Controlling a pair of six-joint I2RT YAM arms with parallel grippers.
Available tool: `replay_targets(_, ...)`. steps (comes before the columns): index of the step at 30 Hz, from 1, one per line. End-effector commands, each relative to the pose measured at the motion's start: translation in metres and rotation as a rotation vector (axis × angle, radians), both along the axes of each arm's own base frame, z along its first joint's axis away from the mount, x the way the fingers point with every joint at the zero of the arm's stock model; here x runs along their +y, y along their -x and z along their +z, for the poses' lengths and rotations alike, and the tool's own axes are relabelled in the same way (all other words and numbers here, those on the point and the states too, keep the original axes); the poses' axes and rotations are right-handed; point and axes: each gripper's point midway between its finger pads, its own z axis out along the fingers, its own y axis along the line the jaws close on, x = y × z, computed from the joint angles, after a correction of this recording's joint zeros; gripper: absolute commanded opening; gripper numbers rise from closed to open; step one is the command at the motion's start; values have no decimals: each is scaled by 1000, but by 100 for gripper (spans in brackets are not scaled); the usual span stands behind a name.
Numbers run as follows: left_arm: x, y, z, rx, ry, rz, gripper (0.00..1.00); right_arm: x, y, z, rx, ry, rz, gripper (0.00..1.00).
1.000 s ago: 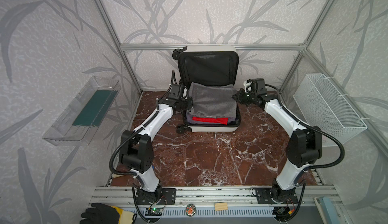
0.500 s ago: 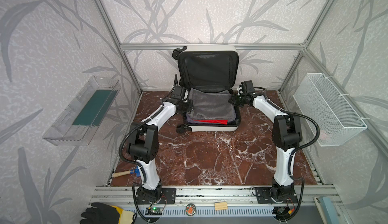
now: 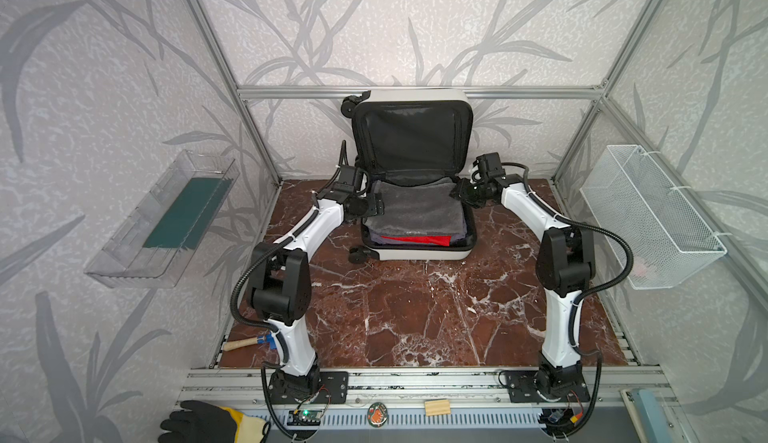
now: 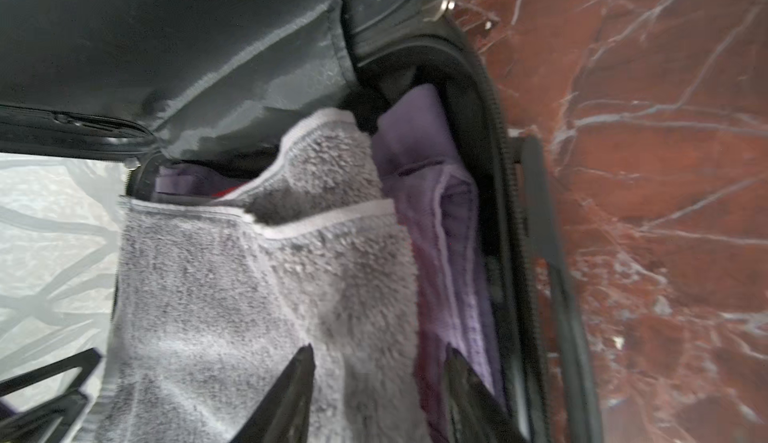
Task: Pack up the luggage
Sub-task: 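Lower the grey towel onto the red T-shirt in the suitcase with both grippers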
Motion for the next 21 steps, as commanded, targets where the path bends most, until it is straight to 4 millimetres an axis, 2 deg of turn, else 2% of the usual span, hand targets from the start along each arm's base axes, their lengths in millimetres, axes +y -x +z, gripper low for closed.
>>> replay_targets(1, 14, 5, 49, -91, -33, 14, 88, -14, 11, 47, -89, 36, -7, 52)
replay_targets(5, 0, 5, 80, -140, 46, -11, 88, -5, 22, 69, -127, 1, 21, 52)
replay_targets(8, -18, 2, 84, -139, 103, -35, 88, 12, 27, 72, -131, -25, 55, 52)
replay_targets(10, -31, 1, 81, -134, 127, -55, 88, 24, 29, 67, -117, -38, 72, 52)
replay_targets(13, -49, -1, 65, -107, 143, -78, 88, 37, 31, 47, -76, -45, 92, 52)
replay_targets(16, -60, 1, 41, -75, 151, -92, 88, 44, 34, 18, -24, -56, 86, 52)
replay_targets(21, -64, 13, -12, 8, 172, -79, 88, 35, 38, -35, 68, -27, 56, 52)
